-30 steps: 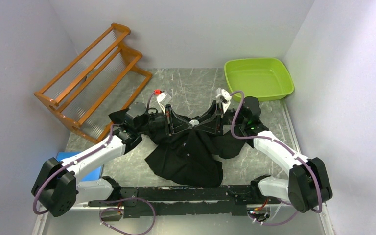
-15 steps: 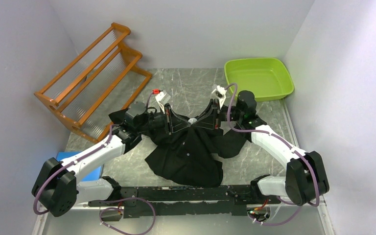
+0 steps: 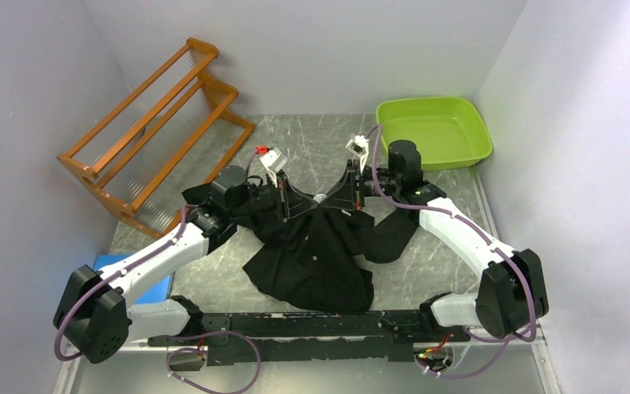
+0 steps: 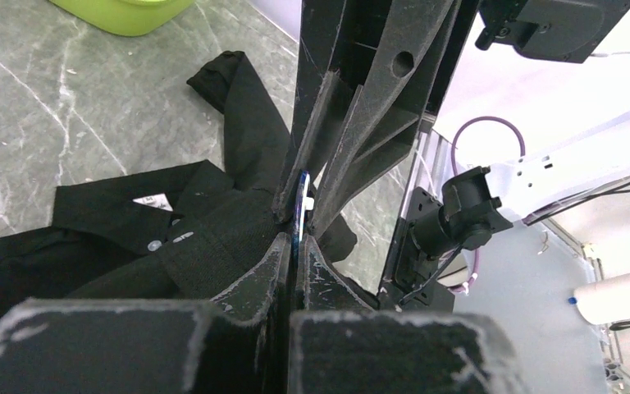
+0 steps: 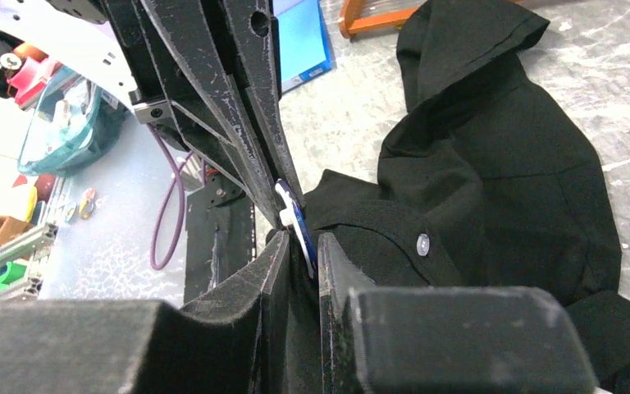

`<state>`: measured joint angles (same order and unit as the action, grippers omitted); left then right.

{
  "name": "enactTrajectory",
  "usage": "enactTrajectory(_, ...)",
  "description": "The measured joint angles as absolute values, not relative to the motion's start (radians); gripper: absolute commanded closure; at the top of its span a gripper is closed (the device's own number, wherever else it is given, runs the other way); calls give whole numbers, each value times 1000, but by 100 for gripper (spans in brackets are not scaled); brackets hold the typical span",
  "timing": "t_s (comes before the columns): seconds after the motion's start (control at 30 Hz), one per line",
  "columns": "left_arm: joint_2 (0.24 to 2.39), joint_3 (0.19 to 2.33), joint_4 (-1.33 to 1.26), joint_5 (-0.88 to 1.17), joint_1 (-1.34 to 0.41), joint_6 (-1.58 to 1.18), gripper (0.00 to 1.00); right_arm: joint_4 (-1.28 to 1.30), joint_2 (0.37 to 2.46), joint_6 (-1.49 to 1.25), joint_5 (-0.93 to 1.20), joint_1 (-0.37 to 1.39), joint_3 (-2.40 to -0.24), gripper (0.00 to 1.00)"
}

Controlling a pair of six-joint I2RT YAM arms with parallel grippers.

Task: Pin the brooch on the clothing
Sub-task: Pin the brooch to the clothes.

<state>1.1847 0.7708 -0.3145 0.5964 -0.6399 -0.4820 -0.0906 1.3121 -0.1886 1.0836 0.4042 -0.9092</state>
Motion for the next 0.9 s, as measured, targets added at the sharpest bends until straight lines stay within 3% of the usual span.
enactTrajectory(0.3,1185,788,-272,575,-640,-451,97,-47,1312,-204,1028,416,-928,100)
enactTrajectory(0.9,1120,636,-463,471,-679,-536,97,-289,1256,-383,1023,414,-788,100)
